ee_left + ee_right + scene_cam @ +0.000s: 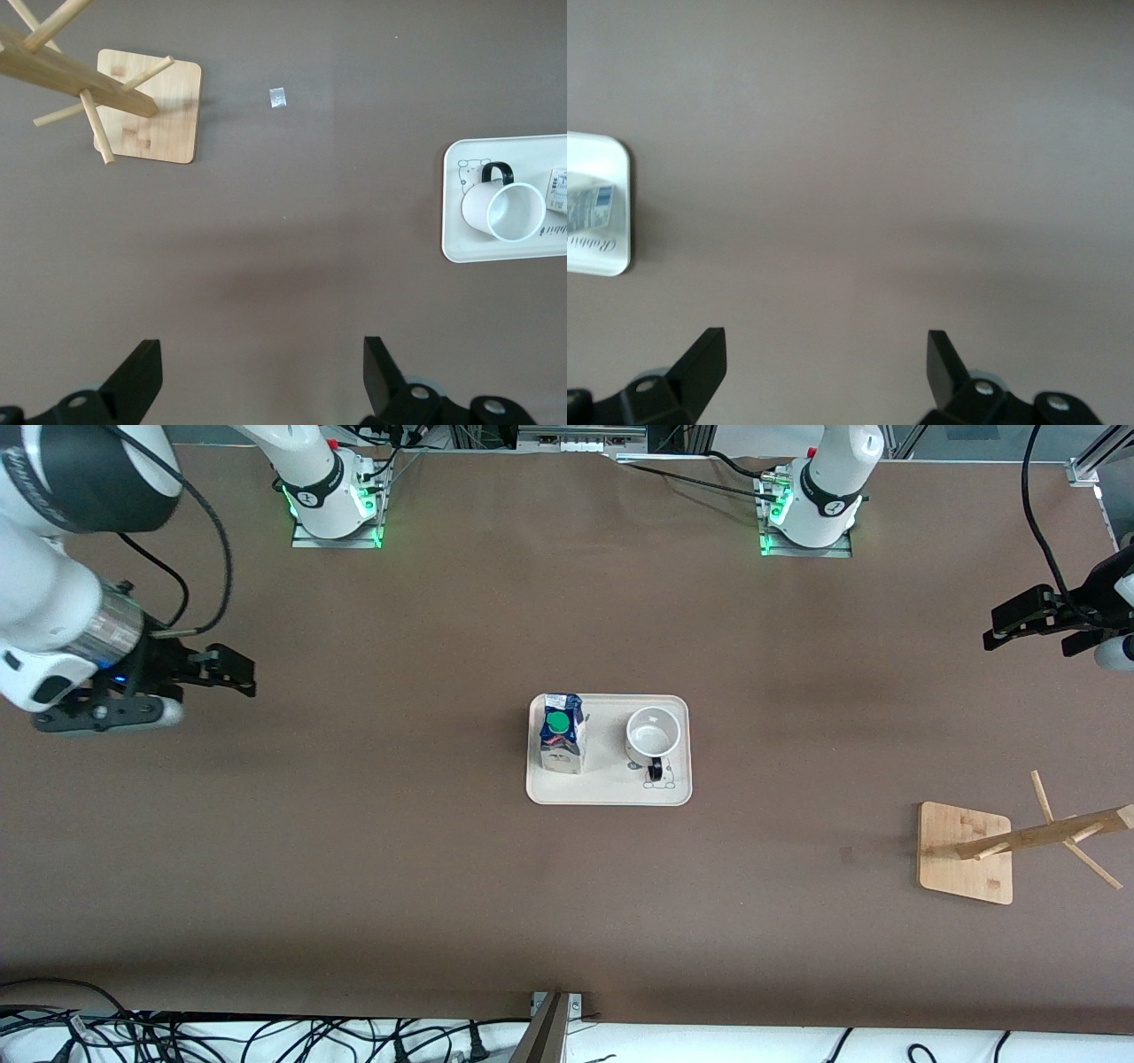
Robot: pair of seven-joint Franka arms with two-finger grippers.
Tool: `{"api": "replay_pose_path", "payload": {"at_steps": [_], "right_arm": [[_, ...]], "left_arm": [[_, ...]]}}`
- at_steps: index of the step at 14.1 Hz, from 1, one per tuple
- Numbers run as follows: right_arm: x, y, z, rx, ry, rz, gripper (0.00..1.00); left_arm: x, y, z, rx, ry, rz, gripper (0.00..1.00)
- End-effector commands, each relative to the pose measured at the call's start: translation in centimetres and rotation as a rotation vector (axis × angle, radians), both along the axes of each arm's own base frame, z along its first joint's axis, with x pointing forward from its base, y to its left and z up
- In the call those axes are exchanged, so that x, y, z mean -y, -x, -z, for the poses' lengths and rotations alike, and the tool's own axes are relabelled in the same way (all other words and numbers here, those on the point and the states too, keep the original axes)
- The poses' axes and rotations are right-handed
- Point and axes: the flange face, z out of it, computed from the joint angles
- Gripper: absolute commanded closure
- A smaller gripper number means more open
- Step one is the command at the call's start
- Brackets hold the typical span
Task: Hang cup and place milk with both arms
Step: 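Reach the right gripper down to the blue milk carton on the tray, then grasp the milk carton with the right gripper while the left gripper approaches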
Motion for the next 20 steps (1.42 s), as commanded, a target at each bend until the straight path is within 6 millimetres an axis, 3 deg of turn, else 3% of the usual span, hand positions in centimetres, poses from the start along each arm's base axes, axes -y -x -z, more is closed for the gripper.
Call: {"api": "replay_pose_path", "payload": {"at_steps": [1, 7, 9, 12, 14, 19, 20], "right_arm": [[-5.9, 0.8, 0.9, -0.023, 0.008, -0.019, 0.00], [-28.6, 3.0, 10.0, 0.057, -0.022, 0.224, 0.00], [-33.6, 2.7, 11.4, 0.045, -0.064, 0.322, 0.00], [-36.7, 3.4, 13.6, 0.052, -0.077, 0.383, 0.00], [-38.5, 4.4, 15.5, 0.043, -0.067, 0.417, 0.00], [-38.8, 5.8, 19.1, 0.009, -0.016, 0.422, 0.00], [-39.6, 6.5, 19.8, 0.012, -0.019, 0.409, 0.00]], "left_arm": [[-0.1, 0.0, -0.7, -0.004, -0.015, -0.042, 0.00], [-0.1, -0.1, -0.5, -0.005, -0.018, -0.041, 0.00], [0.1, -0.4, -0.1, -0.011, -0.017, -0.031, 0.00], [0.6, -0.4, -0.1, -0.011, -0.007, -0.017, 0.00], [1.7, -1.2, 1.5, -0.041, -0.012, -0.009, 0.00], [1.3, -1.8, 3.3, -0.081, -0.010, -0.006, 0.00], [1.3, -1.8, 3.4, -0.084, -0.010, -0.007, 0.00]]}}
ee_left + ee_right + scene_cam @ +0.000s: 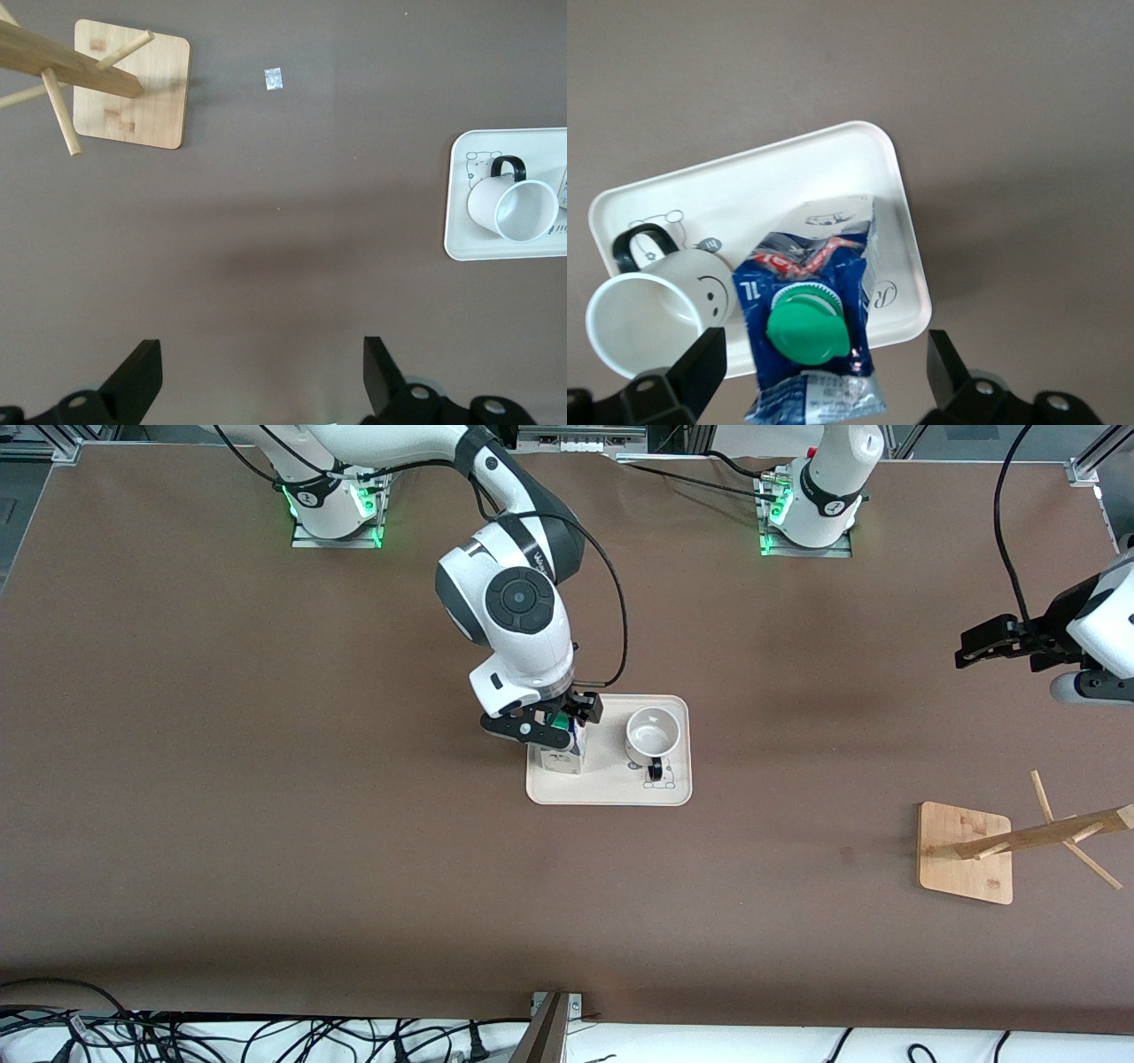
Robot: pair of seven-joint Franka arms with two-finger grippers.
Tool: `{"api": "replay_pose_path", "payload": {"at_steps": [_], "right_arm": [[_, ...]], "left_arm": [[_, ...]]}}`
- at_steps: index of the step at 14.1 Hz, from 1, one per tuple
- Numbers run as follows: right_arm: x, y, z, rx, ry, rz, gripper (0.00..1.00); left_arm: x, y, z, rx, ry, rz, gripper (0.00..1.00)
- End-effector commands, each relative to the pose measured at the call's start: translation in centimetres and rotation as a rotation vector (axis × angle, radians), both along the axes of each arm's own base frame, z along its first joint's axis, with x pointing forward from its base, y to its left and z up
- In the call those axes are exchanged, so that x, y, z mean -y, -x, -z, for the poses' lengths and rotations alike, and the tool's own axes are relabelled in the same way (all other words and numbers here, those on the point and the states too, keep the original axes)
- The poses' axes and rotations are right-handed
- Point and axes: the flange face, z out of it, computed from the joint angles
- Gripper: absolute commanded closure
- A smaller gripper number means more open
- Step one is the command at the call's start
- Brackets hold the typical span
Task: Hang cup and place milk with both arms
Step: 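Grasp the milk carton with the right gripper while the left gripper approaches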
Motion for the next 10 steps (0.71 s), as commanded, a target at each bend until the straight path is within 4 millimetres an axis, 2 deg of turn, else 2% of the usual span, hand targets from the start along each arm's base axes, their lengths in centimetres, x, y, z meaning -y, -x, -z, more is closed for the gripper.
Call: {"api": "replay_pose_path", "payload": {"at_steps": [1, 2, 3, 5, 7, 8, 10], "right_arm": [[-1.1, 1.6, 2.0, -0.014, 0.004, 0.002, 0.00], [-1.2, 1.8, 2.5, -0.015, 0.007, 0.002, 0.00], [-1.2, 1.8, 2.5, -0.017, 0.008, 0.002, 0.09], [-1.1, 1.7, 2.4, -0.016, 0.006, -0.007, 0.45], [-0.8, 1.4, 1.8, -0.005, 0.002, -0.021, 0.67], [-0.5, 1.1, 1.3, -0.001, 0.002, -0.018, 0.70], [-0.1, 0.7, 0.2, 0.007, -0.007, -0.024, 0.70]], "left_arm": [[-0.2, -0.1, -0.1, -0.019, -0.004, -0.006, 0.00], [-0.3, -0.2, 0.3, -0.026, 0.002, -0.009, 0.00], [0.0, -0.4, 0.8, -0.034, 0.013, -0.007, 0.00], [1.9, -1.0, 2.6, -0.074, 0.008, 0.027, 0.00], [2.8, -1.2, 4.2, -0.111, 0.014, 0.036, 0.00], [2.9, -1.9, 5.4, -0.129, 0.016, 0.035, 0.00], [3.8, -2.8, 7.9, -0.162, 0.071, 0.027, 0.00]]}}
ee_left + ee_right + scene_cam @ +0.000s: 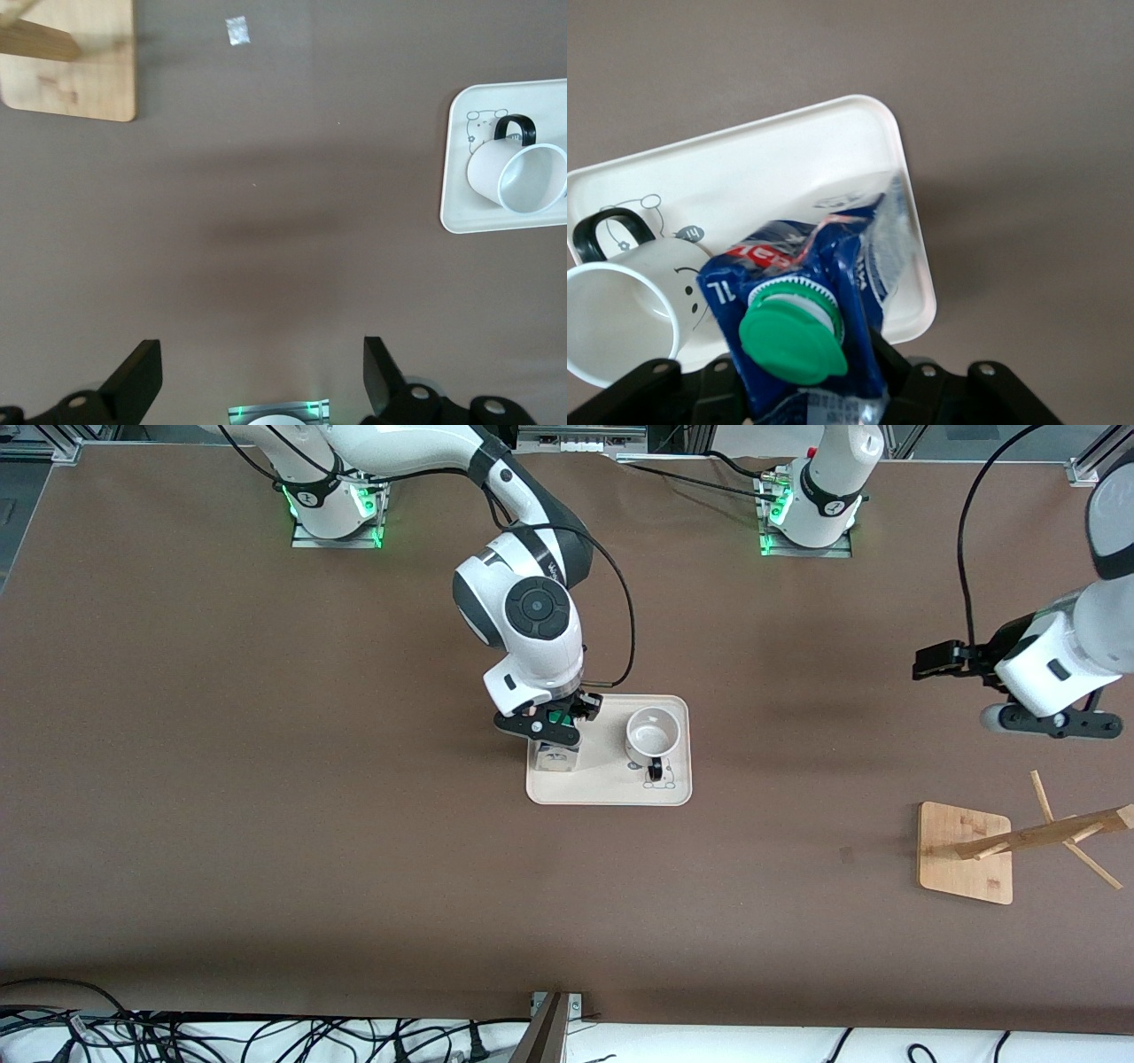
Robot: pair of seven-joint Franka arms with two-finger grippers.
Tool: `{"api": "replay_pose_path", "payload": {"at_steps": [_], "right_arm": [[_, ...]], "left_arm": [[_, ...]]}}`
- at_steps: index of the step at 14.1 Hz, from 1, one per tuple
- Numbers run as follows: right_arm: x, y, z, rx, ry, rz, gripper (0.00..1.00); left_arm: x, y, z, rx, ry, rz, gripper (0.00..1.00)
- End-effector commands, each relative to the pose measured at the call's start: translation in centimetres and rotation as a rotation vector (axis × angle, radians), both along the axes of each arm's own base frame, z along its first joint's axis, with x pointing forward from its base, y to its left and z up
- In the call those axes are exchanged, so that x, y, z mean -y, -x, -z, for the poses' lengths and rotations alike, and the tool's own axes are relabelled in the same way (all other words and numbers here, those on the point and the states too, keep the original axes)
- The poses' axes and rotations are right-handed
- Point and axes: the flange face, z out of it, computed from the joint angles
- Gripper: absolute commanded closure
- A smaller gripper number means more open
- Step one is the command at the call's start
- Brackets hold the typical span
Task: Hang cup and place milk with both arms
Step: 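Grasp the milk carton with the right gripper while the left gripper approaches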
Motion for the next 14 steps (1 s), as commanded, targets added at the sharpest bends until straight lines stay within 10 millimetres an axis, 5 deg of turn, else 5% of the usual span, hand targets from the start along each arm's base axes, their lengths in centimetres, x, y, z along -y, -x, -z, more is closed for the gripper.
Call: {"api": "replay_pose_path", "payload": {"at_steps": [1, 4, 7, 9, 14], "right_arm": [[1.6, -1.0, -3.9, 0.024, -0.037, -0.008, 0.70], [6.5, -2.9, -7.2, -0.021, -0.013, -0.069, 0.70], [15.3, -6.6, -9.8, -0.093, -0.042, -0.149, 0.70], [21.5, -8.7, -10.2, -0.147, -0.072, -0.189, 0.70], [35.6, -11.2, -5.6, -0.231, -0.091, -0.270, 0.68]], "left_arm": [[0.9, -1.6, 3.6, -0.062, 0.058, -0.022, 0.00], [2.3, -2.8, 7.2, -0.091, 0.061, 0.006, 0.00], [5.9, -3.4, 10.3, -0.101, 0.042, 0.045, 0.00], [10.8, -3.1, 11.8, -0.108, 0.039, 0.116, 0.00], [23.5, -1.1, 14.9, -0.023, 0.036, 0.292, 0.00]]}}
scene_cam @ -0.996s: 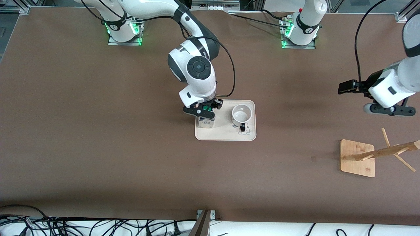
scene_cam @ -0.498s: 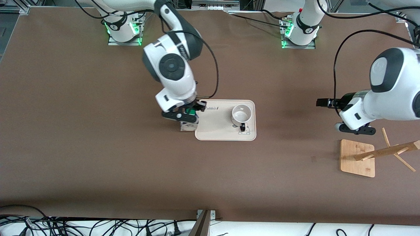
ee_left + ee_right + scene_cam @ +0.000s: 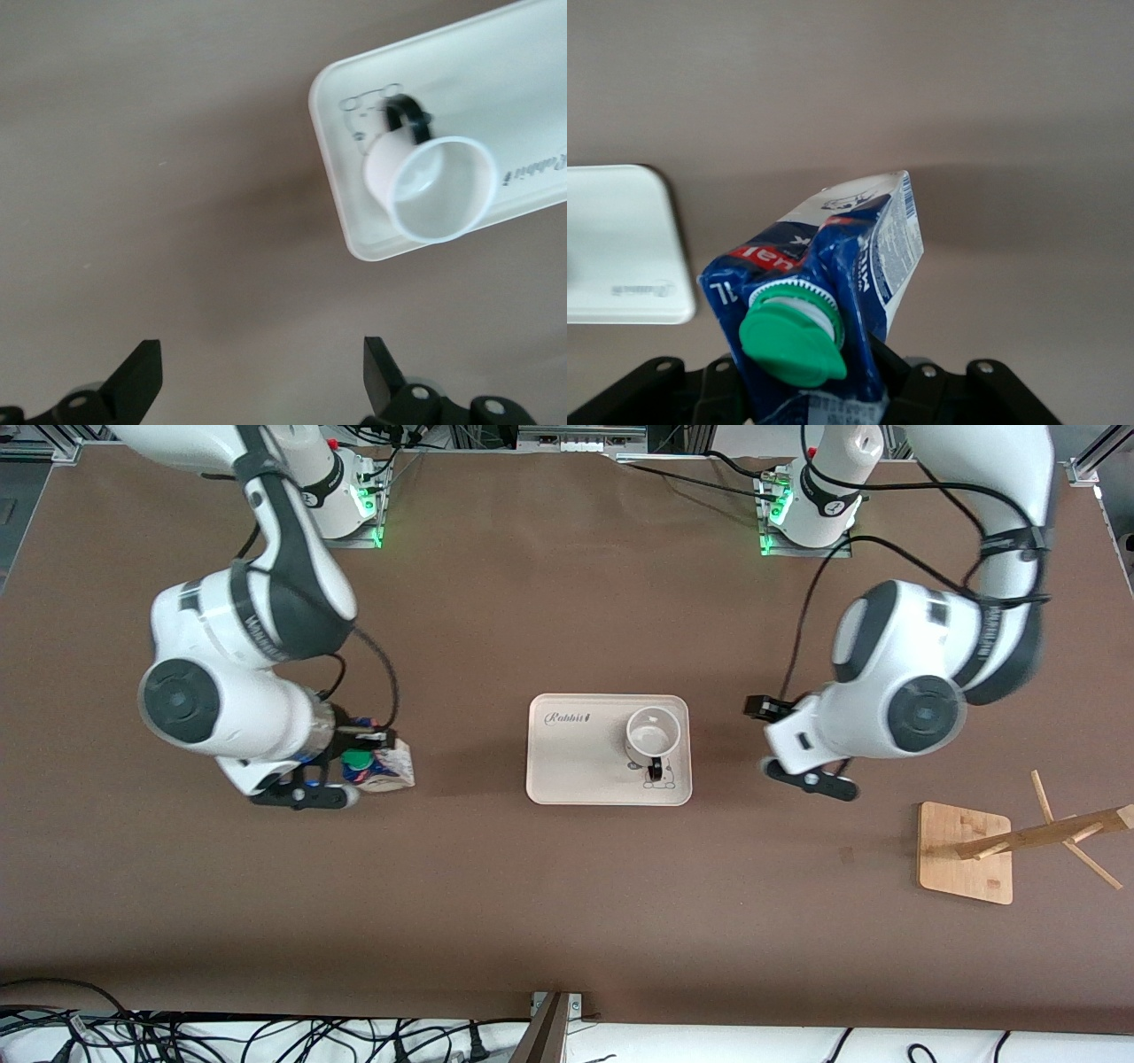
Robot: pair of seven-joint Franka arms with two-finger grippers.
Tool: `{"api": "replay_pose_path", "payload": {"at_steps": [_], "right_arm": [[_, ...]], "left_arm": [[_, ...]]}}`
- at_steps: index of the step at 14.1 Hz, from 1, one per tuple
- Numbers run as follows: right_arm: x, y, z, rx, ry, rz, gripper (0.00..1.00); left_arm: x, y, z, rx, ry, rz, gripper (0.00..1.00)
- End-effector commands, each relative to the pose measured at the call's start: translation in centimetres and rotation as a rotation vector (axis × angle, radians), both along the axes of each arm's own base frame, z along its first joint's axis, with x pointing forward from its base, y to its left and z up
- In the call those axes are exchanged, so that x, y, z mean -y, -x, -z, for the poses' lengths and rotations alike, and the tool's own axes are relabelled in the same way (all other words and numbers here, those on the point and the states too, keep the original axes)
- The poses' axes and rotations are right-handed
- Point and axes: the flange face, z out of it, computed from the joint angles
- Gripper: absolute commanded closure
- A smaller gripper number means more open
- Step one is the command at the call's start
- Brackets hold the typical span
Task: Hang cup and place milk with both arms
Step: 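Carry the carton off the tray while the left gripper grasps the mug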
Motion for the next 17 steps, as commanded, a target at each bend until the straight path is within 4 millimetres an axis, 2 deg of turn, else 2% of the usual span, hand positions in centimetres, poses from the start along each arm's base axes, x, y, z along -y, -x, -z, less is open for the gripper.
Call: {"api": "replay_pose_path", "payload": {"at_steps": [1, 3, 5, 6, 8, 10, 11, 14, 17], "right_arm": [[5.3, 0.9, 3.0, -0.048, -0.057, -0.022, 0.68], [7.5, 1.6, 5.1, -0.058, -0.066, -0.004, 0.67], [9.1, 2.3, 6.7, -0.053, -0.068, 0.006, 0.65], [9.4, 2.6, 7.5, -0.048, -0.068, 0.010, 0.63], [9.8, 3.1, 8.9, -0.039, -0.064, 0.016, 0.59], [9.8, 3.0, 9.0, -0.032, -0.063, 0.019, 0.25], [9.8, 3.0, 8.9, -0.031, -0.062, 0.024, 0.01], [9.7, 2.5, 7.8, -0.012, -0.060, 0.032, 0.00], [9.7, 1.7, 5.2, 0.031, -0.064, 0.032, 0.00]], "left_arm": [[5.2, 0.9, 1.8, 0.026, 0.023, 0.058, 0.00], [9.8, 2.9, 3.4, 0.010, 0.037, 0.118, 0.00], [14.2, 5.3, 6.0, 0.003, 0.012, 0.191, 0.00], [16.5, 7.1, 8.2, -0.005, -0.011, 0.195, 0.00], [19.2, 8.9, 10.8, 0.030, -0.043, 0.129, 0.00], [19.9, 9.1, 11.9, 0.051, -0.049, 0.103, 0.00], [20.2, 9.0, 12.3, 0.063, -0.049, 0.085, 0.00], [20.3, 9.1, 12.6, 0.064, -0.054, 0.084, 0.00], [19.5, 8.6, 13.1, 0.080, -0.087, 0.110, 0.00]]}}
